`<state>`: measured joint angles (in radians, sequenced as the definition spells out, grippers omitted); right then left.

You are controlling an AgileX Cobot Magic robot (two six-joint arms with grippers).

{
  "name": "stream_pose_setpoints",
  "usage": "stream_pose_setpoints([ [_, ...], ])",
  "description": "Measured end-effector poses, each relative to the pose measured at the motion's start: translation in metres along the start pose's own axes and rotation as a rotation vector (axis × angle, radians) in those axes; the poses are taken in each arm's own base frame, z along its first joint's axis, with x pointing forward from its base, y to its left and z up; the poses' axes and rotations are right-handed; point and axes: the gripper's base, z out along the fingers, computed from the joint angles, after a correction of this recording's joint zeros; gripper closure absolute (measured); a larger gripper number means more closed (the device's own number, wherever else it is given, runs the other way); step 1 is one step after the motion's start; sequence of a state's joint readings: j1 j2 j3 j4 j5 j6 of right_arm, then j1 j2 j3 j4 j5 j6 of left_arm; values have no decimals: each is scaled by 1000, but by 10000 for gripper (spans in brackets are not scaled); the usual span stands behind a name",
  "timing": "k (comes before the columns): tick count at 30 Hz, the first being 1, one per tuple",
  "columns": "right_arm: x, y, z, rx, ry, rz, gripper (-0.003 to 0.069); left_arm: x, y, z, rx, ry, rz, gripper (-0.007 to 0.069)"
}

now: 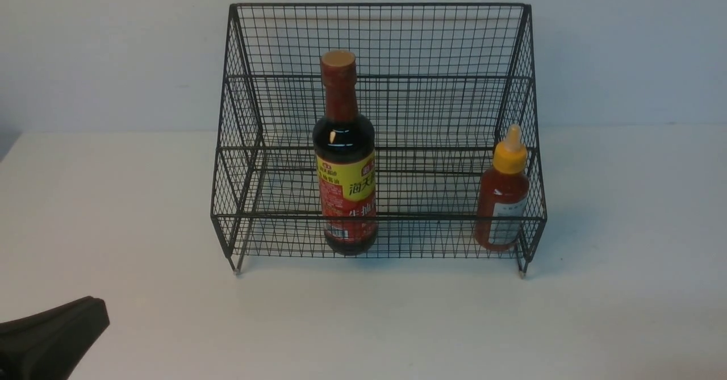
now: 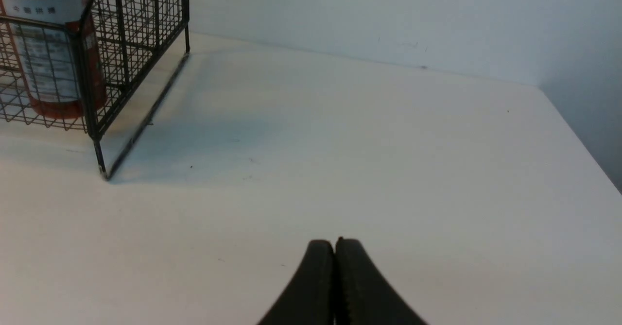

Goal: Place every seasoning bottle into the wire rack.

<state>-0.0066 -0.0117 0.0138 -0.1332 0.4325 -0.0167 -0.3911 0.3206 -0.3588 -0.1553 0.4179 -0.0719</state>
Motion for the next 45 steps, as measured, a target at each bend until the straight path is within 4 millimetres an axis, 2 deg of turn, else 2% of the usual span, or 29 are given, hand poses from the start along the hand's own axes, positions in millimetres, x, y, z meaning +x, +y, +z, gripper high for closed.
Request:
stream_pose_setpoints([
  [3, 0, 0, 0, 0, 0, 0, 673, 1, 1, 1, -4, -2, 9, 629],
  [8, 0, 0, 0, 0, 0, 0, 673, 17, 10, 7, -63, -56, 50, 629],
  [12, 0, 0, 0, 0, 0, 0, 673, 39, 23, 4, -159, -131, 83, 629],
  [15, 0, 0, 0, 1, 0, 0, 673, 63, 33, -2, -276, -188, 112, 629],
  [21, 0, 0, 0, 1, 0, 0, 673, 86, 45, 0, -410, -185, 126, 629],
  [33, 0, 0, 0, 1, 0, 0, 673, 101, 50, 0, -476, -39, 102, 629],
  [45, 0, 0, 0, 1, 0, 0, 673, 101, 51, 0, -476, -36, 101, 629],
])
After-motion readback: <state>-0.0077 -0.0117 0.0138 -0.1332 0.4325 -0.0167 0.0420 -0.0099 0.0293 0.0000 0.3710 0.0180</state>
